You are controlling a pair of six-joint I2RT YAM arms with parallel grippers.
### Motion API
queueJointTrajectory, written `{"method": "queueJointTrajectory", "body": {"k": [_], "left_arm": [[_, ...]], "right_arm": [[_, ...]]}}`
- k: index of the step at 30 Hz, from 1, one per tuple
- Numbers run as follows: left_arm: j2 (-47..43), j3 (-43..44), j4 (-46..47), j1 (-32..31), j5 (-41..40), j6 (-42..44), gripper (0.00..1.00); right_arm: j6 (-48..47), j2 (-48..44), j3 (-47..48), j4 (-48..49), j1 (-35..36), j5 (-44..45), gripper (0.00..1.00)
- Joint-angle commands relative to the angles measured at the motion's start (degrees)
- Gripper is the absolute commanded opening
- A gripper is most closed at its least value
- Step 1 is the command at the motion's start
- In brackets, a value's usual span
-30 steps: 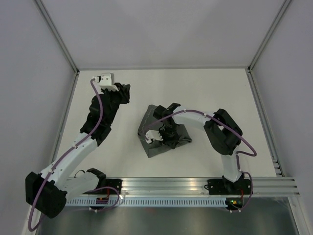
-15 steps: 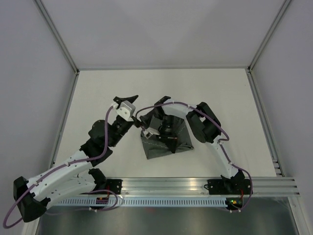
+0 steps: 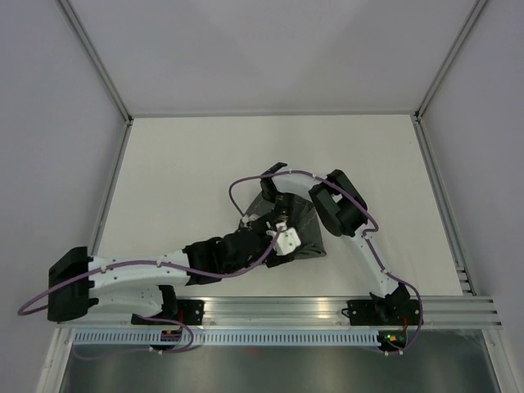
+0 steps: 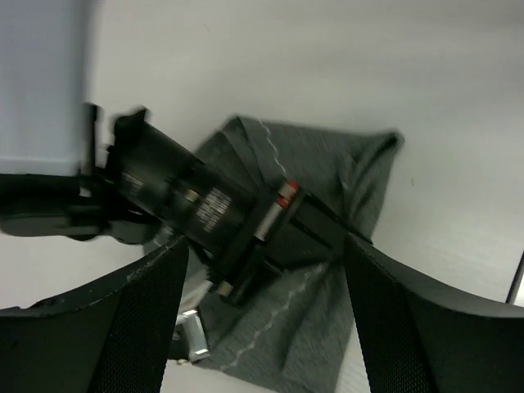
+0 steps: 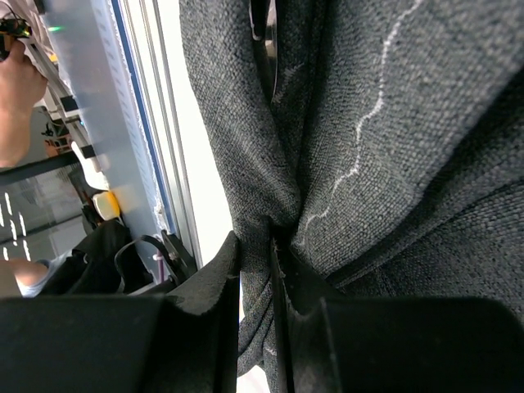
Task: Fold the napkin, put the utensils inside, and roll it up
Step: Roll the napkin at the center of the board.
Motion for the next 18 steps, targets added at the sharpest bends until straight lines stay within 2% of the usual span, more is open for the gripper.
{"method": "queueJointTrajectory", "body": {"k": [1, 7, 18], "left_arm": [[7.4, 3.2, -6.3, -1.6, -1.3, 2.9, 0.81], [15.7, 5.1, -8.7, -1.8, 3.0, 3.6, 0.81], [22.9, 4.8, -7.8, -1.8, 6.2, 4.1, 0.81]], "right_arm": [[-0.9, 4.0, -1.7, 11.4, 0.0, 5.6, 0.01], [0.6, 3.6, -2.3, 13.3, -0.1, 6.2, 0.0], [1.2, 3.1, -3.3, 14.2, -0.4, 6.6, 0.0]]}}
